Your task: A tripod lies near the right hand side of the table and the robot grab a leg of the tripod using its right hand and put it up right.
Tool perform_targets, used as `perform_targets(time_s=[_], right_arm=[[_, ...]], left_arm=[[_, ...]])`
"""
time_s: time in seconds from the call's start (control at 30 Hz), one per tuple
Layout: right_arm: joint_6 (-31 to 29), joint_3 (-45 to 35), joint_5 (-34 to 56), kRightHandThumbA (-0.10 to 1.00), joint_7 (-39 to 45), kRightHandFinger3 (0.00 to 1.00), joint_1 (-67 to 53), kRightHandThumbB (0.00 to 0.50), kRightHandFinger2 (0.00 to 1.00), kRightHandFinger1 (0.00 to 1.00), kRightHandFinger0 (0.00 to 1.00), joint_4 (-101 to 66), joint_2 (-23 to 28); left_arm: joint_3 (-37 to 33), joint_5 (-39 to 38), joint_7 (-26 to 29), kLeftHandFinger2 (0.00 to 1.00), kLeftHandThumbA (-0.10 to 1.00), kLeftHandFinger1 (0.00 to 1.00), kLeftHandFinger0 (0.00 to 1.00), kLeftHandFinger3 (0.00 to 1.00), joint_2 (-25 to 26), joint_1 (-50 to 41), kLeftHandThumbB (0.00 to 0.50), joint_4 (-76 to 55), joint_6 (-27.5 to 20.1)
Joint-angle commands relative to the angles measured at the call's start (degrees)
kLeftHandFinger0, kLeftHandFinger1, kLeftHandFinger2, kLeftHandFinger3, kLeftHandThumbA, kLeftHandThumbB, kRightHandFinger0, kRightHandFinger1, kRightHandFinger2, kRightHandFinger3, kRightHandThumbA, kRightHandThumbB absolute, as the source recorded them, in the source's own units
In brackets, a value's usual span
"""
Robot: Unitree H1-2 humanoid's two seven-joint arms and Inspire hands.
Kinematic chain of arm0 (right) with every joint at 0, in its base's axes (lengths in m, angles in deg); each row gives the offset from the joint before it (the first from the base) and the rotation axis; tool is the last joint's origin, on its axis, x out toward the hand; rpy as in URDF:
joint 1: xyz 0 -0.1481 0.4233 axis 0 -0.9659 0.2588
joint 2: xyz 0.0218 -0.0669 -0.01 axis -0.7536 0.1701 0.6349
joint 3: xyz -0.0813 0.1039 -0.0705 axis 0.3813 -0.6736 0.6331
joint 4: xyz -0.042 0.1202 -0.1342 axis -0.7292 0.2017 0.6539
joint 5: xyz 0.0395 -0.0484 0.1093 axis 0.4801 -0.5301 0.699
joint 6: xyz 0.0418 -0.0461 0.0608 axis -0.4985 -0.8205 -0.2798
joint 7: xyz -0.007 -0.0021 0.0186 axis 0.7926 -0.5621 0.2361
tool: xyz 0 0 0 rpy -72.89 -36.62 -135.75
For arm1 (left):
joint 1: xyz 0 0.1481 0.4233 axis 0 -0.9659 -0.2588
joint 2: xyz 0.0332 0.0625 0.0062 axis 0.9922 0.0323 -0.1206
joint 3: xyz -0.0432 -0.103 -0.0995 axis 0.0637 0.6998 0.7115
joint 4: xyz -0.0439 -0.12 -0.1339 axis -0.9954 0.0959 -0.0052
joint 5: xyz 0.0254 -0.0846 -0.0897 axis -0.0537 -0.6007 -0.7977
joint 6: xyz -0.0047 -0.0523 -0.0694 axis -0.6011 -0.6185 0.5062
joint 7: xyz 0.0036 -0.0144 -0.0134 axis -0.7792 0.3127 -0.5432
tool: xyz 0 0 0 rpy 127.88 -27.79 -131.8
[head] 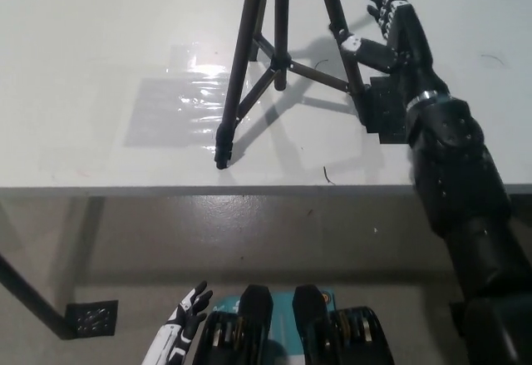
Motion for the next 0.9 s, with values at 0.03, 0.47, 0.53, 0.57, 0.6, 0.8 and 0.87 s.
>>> perform_targets(time_s=[0.03, 0.47, 0.53, 0.57, 0.6, 0.8, 0.87], right_arm=[[19.9, -0.29, 24.26, 0.6, 11.35, 1.0, -8.81, 0.5, 1.0, 1.0, 1.0, -44.94, 2.88], [-8.37, 13.07, -2.57, 1.0, 6.85, 1.0, -53.04, 0.5, 1.0, 1.0, 1.0, -71.79, 0.36], [-8.18, 14.3, -0.61, 1.0, 6.95, 1.0, -56.51, 0.5, 1.0, 1.0, 1.0, -71.34, 0.05], [-8.22, 15.03, 0.07, 1.0, 6.95, 1.0, -57.9, 0.5, 1.0, 1.0, 1.0, -70.66, -0.14], [-9.34, 16.13, 0.03, 1.0, 7.18, 1.0, -59.81, 0.5, 1.0, 1.0, 1.0, -69.75, -0.15], [-13.25, 19.37, -1.83, 1.0, 6.4, 1.0, -65.07, 0.5, 1.0, 1.0, 1.0, -64.84, -1.05], [-14.8, 20.0, -3.08, 1.0, 5.83, 1.0, -65.67, 0.5, 1.0, 1.0, 1.0, -62.18, -0.94]], left_arm=[[-0.05, 1.49, 0.03, 1.0, 1.0, 1.0, 1.0, 1.0, 0.38, 0.35, 0.361, -0.48, -1.53], [-0.03, 0.45, -0.43, 1.0, 1.0, 1.0, 1.0, 1.0, 0.53, 0.14, 0.361, 0.46, -2.72], [0.01, 0.11, -0.44, 1.0, 1.0, 1.0, 1.0, 1.0, 0.29, -0.11, 0.366, 0.35, -2.27], [0.08, 0.33, -0.27, 1.0, 1.0, 1.0, 1.0, 1.0, 0.23, 0.35, 0.369, 0.62, -2.17], [0.05, 0.63, -0.16, 1.0, 1.0, 1.0, 1.0, 1.0, 0.29, 0.37, 0.365, 0.72, -2.36], [-0.21, 0.84, -0.13, 1.0, 1.0, 1.0, 1.0, 1.0, 0.2, 0.23, 0.37, 0.9, -3.25], [-0.29, 0.46, -0.32, 1.0, 1.0, 1.0, 1.0, 1.0, 0.13, 0.16, 0.371, 1.24, -3.56]])
